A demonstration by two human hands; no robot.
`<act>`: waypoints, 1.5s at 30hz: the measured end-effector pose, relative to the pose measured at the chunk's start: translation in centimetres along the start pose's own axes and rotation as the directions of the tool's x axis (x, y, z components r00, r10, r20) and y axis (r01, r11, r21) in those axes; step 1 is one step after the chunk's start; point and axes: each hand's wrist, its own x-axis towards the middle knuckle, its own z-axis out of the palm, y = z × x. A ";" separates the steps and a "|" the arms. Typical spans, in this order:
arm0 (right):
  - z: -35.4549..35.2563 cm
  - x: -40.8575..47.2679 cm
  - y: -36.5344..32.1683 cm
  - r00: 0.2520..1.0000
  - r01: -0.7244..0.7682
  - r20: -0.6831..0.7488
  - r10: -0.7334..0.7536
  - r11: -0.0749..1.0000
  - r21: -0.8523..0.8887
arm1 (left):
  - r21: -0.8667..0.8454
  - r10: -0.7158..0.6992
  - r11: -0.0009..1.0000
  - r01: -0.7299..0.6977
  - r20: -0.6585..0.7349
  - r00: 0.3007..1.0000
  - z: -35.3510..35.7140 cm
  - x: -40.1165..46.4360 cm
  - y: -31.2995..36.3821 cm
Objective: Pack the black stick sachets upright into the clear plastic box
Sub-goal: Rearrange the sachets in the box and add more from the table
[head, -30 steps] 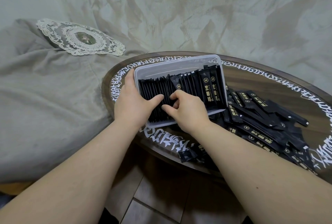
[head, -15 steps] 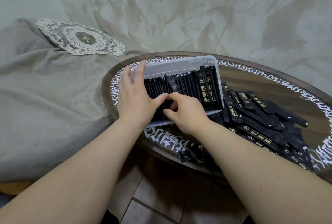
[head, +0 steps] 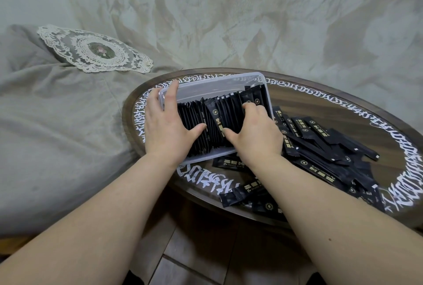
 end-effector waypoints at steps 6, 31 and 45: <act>1.1 0.4 -1.2 0.999 -0.019 0.033 0.023 0.994 -0.109 | -0.005 0.008 1.000 -0.008 0.002 1.000 0.0 0.1 0.0; 0.8 0.8 -1.7 0.989 0.086 0.112 -0.092 0.995 0.059 | -0.018 -0.004 1.000 0.004 0.010 1.000 0.0 0.2 -0.1; 1.0 0.0 -0.8 0.968 0.184 0.127 -0.214 0.959 0.216 | -0.020 0.007 1.000 -0.006 0.015 1.000 0.0 0.1 -0.4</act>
